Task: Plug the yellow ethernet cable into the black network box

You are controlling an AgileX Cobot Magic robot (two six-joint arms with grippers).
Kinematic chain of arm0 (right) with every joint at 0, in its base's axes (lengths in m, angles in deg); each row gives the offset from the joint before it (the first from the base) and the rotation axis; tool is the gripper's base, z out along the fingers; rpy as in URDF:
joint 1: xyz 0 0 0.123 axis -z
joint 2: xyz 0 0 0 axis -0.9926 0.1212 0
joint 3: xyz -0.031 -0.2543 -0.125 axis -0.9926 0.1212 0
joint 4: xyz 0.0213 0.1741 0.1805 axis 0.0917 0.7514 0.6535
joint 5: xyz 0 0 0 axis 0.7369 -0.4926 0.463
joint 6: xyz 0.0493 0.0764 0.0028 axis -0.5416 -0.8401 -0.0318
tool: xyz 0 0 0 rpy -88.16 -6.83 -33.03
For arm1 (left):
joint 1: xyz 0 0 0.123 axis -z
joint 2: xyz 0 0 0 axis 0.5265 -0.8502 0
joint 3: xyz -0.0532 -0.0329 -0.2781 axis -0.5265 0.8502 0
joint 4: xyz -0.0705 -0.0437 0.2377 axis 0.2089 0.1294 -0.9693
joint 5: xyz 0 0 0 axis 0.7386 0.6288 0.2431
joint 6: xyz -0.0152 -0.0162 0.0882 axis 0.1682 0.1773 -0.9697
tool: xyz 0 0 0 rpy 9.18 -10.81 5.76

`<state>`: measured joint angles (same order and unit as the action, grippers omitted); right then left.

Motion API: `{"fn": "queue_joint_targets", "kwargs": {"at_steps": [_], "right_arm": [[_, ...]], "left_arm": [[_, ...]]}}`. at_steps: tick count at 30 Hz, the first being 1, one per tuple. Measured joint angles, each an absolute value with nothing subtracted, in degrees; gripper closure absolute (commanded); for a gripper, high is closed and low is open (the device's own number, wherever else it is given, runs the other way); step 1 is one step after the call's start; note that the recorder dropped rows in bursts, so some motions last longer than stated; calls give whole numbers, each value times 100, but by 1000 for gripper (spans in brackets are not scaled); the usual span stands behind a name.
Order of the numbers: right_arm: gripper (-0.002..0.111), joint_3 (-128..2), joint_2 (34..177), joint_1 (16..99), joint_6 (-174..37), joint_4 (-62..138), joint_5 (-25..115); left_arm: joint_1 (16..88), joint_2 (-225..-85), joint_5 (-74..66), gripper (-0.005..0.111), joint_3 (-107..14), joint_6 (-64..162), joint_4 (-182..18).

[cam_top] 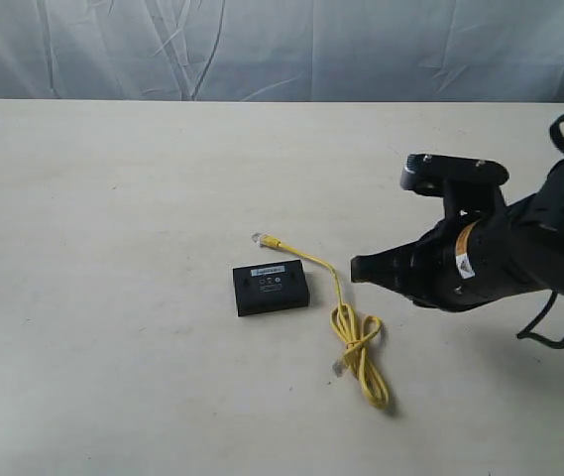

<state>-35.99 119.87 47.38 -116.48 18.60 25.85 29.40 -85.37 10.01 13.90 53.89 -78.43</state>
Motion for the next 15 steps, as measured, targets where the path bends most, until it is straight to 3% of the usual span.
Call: {"fn": "queue_joint_targets", "kwargs": {"at_steps": [2, 4, 5, 7, 15], "right_arm": [[106, -3620, 11906, 4739, -11589, 2013, 2335], [92, -3620, 11906, 4537, -11412, 2363, 2228], [77, -3620, 11906, 4460, -11365, 2429, 2261], [60, -3620, 11906, 4210, -11288, 2562, 2479], [59, -3620, 12657, 4149, -11552, 2912, 3017]], "left_arm": [[2940, -8537, 1001, 107, 1390, 5389, -7843], [2940, -8537, 1001, 107, 1390, 5389, -7843], [2940, -8537, 1001, 107, 1390, 5389, -7843], [2940, -8537, 1001, 107, 1390, 5389, -7843], [2940, -8537, 1001, 107, 1390, 5389, -7843]]}}
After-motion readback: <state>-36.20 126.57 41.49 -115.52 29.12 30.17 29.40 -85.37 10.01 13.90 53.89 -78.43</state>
